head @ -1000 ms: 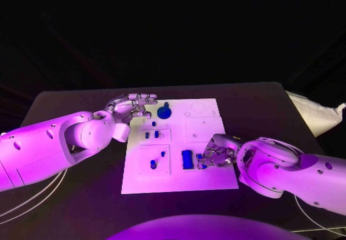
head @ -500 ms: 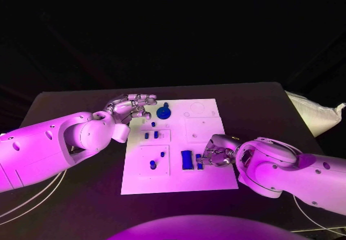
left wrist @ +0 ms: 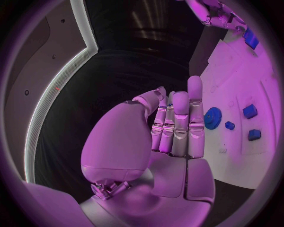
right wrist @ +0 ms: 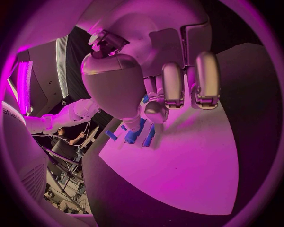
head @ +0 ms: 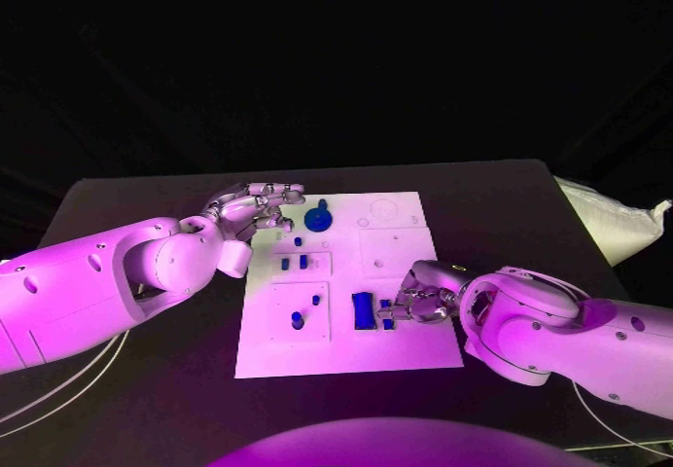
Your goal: Assemble the parts on the task board
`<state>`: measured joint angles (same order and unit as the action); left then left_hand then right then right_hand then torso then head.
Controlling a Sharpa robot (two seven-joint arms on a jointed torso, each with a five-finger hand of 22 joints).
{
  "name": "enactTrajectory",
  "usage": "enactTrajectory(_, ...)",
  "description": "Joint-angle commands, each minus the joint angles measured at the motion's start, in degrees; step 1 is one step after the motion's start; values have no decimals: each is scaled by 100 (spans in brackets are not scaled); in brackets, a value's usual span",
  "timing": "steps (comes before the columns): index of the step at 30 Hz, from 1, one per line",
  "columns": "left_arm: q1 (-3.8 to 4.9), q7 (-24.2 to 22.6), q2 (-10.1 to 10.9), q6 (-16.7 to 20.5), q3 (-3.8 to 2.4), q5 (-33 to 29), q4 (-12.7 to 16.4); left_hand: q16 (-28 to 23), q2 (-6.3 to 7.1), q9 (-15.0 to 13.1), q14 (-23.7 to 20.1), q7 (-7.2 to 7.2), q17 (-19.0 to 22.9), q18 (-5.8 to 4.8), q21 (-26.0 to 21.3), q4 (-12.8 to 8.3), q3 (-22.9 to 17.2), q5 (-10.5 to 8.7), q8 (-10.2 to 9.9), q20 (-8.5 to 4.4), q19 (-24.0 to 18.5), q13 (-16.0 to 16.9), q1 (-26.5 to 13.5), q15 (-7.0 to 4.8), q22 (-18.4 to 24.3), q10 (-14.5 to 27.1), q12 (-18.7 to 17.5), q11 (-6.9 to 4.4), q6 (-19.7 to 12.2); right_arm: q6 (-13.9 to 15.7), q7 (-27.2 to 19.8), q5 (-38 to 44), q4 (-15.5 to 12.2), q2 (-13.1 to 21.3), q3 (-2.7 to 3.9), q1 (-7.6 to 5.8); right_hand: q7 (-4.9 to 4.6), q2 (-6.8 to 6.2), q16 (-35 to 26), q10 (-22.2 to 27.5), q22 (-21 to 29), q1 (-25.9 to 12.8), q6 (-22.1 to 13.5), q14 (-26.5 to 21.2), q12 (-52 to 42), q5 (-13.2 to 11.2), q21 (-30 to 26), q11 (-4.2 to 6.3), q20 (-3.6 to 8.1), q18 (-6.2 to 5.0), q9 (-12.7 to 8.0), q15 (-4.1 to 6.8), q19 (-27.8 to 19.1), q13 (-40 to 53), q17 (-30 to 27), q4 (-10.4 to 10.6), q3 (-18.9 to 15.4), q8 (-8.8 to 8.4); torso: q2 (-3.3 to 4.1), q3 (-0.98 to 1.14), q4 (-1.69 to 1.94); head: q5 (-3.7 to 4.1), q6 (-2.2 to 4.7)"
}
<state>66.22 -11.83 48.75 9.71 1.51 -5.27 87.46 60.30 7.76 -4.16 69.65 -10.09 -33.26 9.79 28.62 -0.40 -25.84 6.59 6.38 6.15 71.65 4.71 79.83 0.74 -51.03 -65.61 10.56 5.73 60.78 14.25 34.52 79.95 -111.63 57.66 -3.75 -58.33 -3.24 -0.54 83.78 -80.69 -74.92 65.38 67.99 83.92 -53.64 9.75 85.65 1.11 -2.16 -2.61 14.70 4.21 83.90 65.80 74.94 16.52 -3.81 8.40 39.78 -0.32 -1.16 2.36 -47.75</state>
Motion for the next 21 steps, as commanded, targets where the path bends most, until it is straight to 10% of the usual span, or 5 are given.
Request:
enactTrajectory(1,1,-11,-4,-122,-3,19,11,-18,-65,7,-43,0,6,62,-26,-28,2,-16,38,14,-13,-8,-1,4,8,45,35,6,-42,-28,-32,133,-29,34,0,7,-1,-18,11,-43,-889,5,39,446,0,-29,20,-7,41,96,15,45,250,9,691,-16,-57,8,0,4,-1,7,10)
enactTrajectory(10,-2,-27,-19,-110,-3,19,-9,-18,-65,7,-43,0,6,62,-26,-28,2,-16,38,14,-13,-8,-1,4,8,45,35,6,-42,356,-493,-225,-88,254,11,-46,-43,-1,-117,80,-766,454,-70,409,308,140,-70,-39,31,64,36,24,173,-135,537,-128,-174,-53,-21,3,5,28,53)
enactTrajectory(21,-51,-362,-109,169,-2,-42,-138,-264,-31,12,-327,-9,329,56,-168,27,130,-8,51,42,-155,-18,-153,44,83,101,90,15,-78,827,-3076,-3727,788,316,20,-731,-311,170,-1576,1032,662,1403,-699,-11,2607,297,-1205,-261,-110,-283,-58,-161,-675,-1694,-1038,-531,-219,-385,-227,-48,18,82,211)
